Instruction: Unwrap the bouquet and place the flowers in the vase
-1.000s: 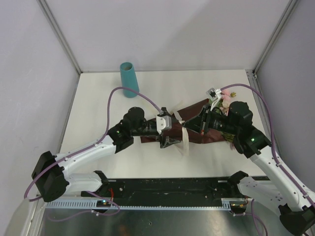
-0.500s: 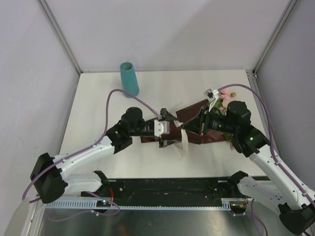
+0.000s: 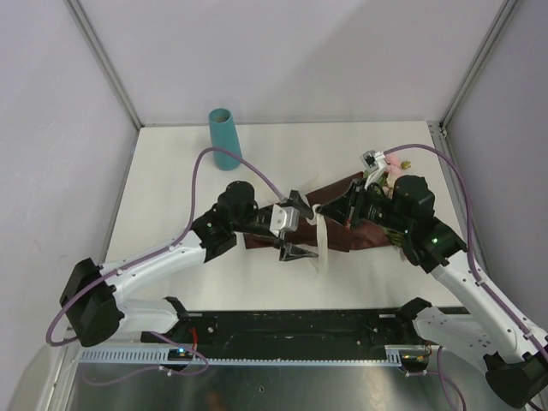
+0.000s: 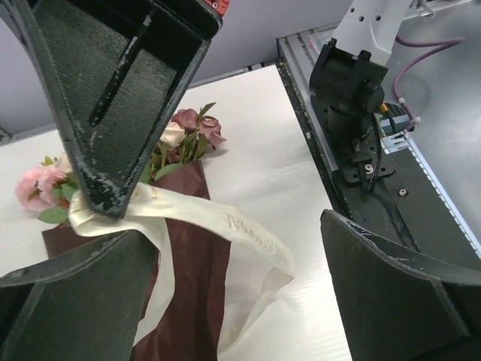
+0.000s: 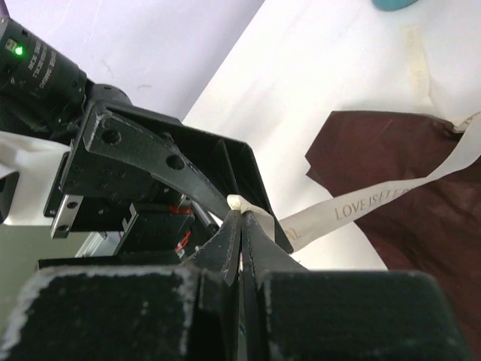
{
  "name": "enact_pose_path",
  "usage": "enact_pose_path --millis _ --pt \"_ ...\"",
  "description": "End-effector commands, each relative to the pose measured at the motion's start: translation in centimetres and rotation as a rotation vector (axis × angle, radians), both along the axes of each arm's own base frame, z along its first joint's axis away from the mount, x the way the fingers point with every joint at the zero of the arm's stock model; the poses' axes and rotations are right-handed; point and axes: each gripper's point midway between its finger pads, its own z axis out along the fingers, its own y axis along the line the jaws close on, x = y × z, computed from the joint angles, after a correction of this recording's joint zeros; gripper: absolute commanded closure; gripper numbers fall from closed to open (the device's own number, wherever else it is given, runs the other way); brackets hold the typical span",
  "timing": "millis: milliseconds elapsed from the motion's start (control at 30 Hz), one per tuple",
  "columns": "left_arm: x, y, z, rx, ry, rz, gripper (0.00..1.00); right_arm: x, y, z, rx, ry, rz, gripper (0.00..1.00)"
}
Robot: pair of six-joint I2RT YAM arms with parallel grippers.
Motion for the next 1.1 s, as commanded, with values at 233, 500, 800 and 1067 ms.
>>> enact_pose_path --millis 233,500,800,1067 --pt "2.3 -2.8 1.0 0.007 0.175 0.099 0.25 2.4 -0.4 0.4 0.113 0.001 -0.154 1.0" --pt "7.2 -1.9 1.8 -0.021 0.213 0.371 0.99 1.9 -1.8 0.6 0.125 0.008 -0.223 0.81" --pt "16.7 8.2 11.2 -0.228 0.25 0.97 1.0 0.3 -5.7 1.4 0.161 -0.025 -0.376 0.1" --pt "19.1 18.5 21.3 -0.353 0.071 1.372 1.0 1.4 -6.0 -3.1 0.106 0.085 -0.442 0.15"
